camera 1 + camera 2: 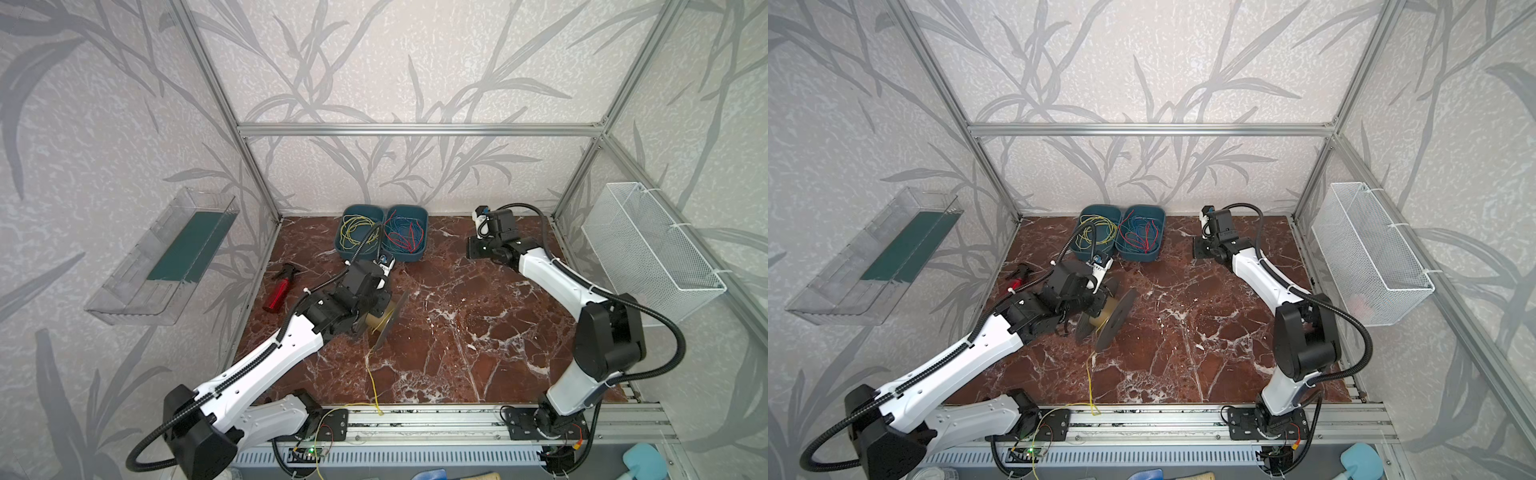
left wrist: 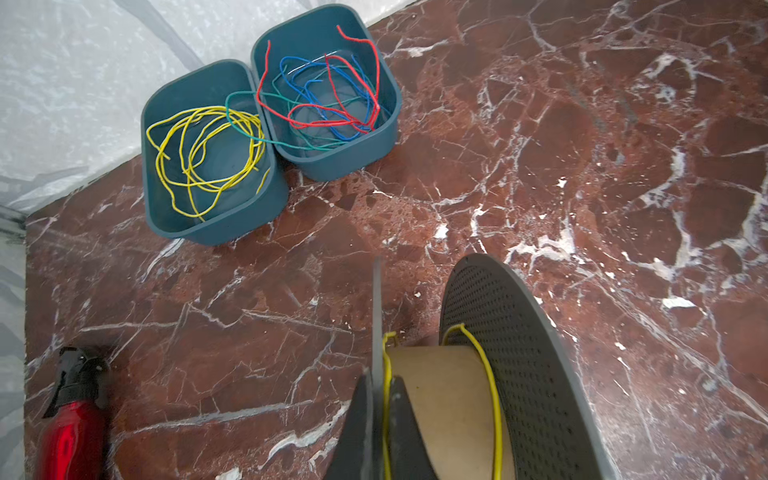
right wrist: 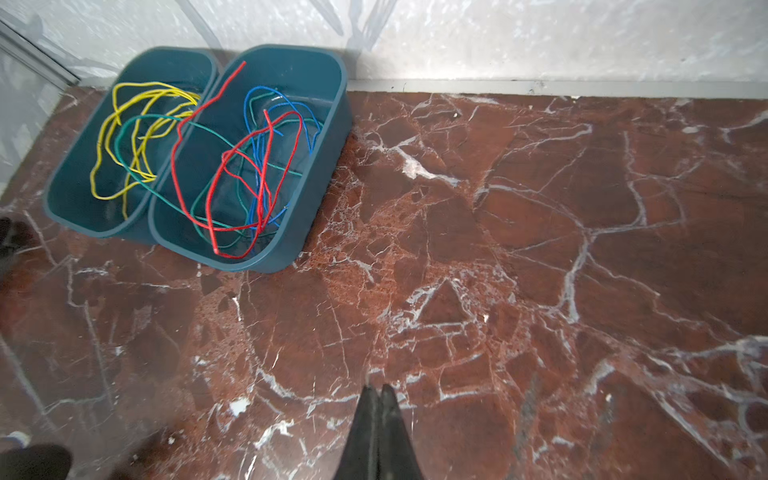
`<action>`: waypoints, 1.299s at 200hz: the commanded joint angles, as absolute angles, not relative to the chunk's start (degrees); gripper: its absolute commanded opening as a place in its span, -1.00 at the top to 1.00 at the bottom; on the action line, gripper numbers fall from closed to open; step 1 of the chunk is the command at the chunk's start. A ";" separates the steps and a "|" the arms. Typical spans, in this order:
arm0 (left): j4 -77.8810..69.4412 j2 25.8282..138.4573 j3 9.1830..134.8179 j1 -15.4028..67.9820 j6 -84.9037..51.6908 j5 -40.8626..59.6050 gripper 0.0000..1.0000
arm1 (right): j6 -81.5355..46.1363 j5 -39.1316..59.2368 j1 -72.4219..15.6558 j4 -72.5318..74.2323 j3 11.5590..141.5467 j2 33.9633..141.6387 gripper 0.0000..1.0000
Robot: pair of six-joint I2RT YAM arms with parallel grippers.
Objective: Wrap the cables
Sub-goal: 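Release the yellow wire and draw the right gripper back toward the tubs, then move the right gripper to the near table edge and grasp the loose yellow wire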
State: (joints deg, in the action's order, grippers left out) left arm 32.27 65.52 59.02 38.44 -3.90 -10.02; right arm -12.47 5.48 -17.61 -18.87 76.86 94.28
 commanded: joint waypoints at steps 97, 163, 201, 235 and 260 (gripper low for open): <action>31.21 78.00 78.18 29.06 -9.49 -9.03 1.00 | -17.51 20.73 -39.87 -11.14 54.91 69.45 -0.30; 30.09 80.35 79.67 27.49 -9.32 -9.97 1.00 | -14.98 16.32 -45.61 -11.41 51.37 70.02 -0.40; 27.86 82.87 79.90 24.94 -10.60 -11.38 1.00 | -13.98 10.73 -45.61 -19.06 48.47 63.69 -0.31; 24.87 83.41 79.15 23.18 -13.15 -13.15 1.00 | -14.87 9.14 -47.34 -20.53 43.49 59.25 0.11; 23.18 83.69 78.98 22.90 -14.41 -14.26 1.00 | -12.94 5.84 -56.23 -18.46 42.72 63.25 0.42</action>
State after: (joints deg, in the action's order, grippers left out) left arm 28.84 84.53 76.88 23.11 -11.60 -11.73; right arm -14.81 9.34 -49.23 -18.33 43.22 60.07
